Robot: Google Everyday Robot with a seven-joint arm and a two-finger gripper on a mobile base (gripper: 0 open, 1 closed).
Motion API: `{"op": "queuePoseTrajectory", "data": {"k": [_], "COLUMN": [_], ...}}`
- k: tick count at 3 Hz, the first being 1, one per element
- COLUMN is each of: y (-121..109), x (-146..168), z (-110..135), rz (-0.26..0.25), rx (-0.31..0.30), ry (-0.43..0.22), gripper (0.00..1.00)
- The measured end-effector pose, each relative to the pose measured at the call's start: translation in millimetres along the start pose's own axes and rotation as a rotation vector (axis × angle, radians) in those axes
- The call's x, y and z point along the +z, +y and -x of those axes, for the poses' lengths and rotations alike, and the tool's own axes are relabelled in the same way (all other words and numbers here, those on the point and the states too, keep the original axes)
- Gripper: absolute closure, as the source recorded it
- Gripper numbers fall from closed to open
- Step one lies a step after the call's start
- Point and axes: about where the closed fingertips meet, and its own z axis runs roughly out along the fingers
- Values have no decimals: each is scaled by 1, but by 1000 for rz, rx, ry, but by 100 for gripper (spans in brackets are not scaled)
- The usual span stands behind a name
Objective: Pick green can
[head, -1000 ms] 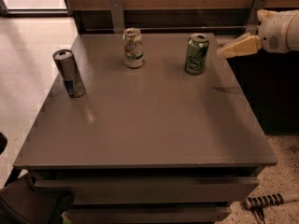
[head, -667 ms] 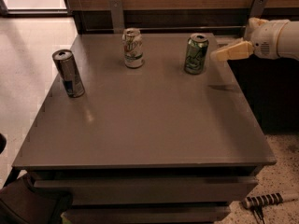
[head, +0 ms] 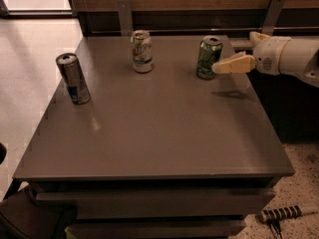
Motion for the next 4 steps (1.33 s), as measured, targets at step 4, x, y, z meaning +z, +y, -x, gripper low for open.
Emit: {"op": "queuePoseTrajectory", "data": {"k": [4], "y": [18], "x": [67], "z": [-4], "rz": [134], "rx": [61], "ry": [-201], "gripper": [36]}}
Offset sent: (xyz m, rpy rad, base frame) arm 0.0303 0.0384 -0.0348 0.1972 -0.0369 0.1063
